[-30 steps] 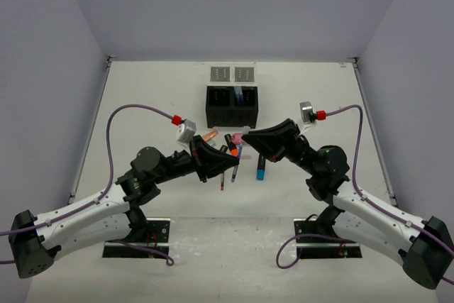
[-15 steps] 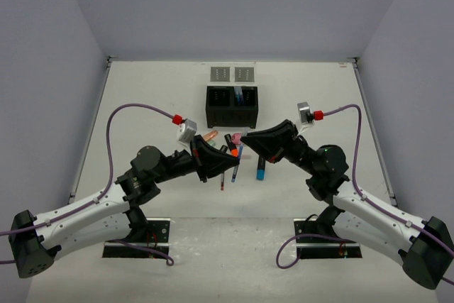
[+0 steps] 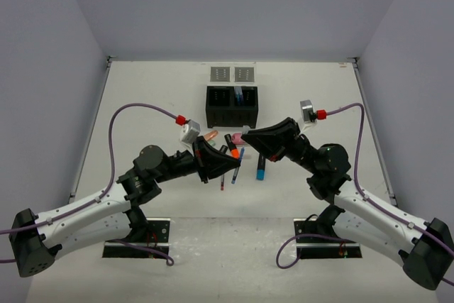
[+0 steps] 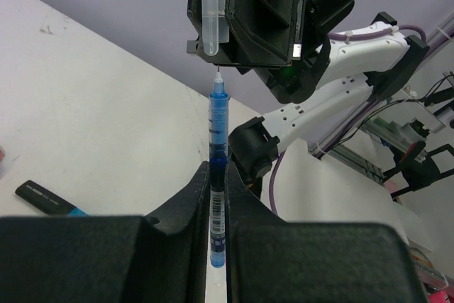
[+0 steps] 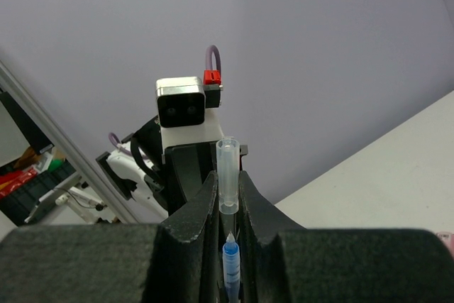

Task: Sort the stationery into containers
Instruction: Close the pen cap on the pen.

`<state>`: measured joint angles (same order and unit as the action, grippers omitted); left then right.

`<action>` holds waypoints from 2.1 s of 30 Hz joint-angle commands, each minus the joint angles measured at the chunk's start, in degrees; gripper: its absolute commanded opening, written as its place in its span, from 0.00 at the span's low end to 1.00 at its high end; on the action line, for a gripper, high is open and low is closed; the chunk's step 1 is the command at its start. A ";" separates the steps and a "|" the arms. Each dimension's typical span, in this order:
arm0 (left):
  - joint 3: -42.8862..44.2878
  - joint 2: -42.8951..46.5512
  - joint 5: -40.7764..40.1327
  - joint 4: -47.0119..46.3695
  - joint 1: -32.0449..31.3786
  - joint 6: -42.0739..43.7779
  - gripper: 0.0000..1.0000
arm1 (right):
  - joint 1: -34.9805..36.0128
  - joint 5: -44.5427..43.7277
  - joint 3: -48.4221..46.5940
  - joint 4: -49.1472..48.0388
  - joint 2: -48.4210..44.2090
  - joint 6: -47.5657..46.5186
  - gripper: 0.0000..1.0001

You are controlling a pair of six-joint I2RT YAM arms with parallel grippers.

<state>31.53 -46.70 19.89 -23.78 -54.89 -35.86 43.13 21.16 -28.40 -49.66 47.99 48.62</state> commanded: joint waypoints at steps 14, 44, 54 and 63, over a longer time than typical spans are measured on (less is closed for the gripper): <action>4.90 1.53 -4.29 4.48 -0.17 4.40 0.00 | 0.46 4.77 -1.22 -0.44 0.04 -2.65 0.00; 5.34 2.67 -7.04 1.73 -0.13 3.89 0.00 | 2.62 3.86 -0.90 -0.88 2.46 -4.90 0.00; 4.50 3.22 -6.92 -2.21 -0.13 5.33 0.00 | 3.27 4.14 -1.00 0.74 2.15 -5.63 0.13; 3.87 2.14 -4.42 -2.34 -0.13 5.33 0.00 | 3.20 4.65 -2.75 4.05 1.14 -7.33 0.19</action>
<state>34.37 -44.67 15.67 -19.23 -55.16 -31.86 45.63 23.50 -28.99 -48.44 49.42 43.31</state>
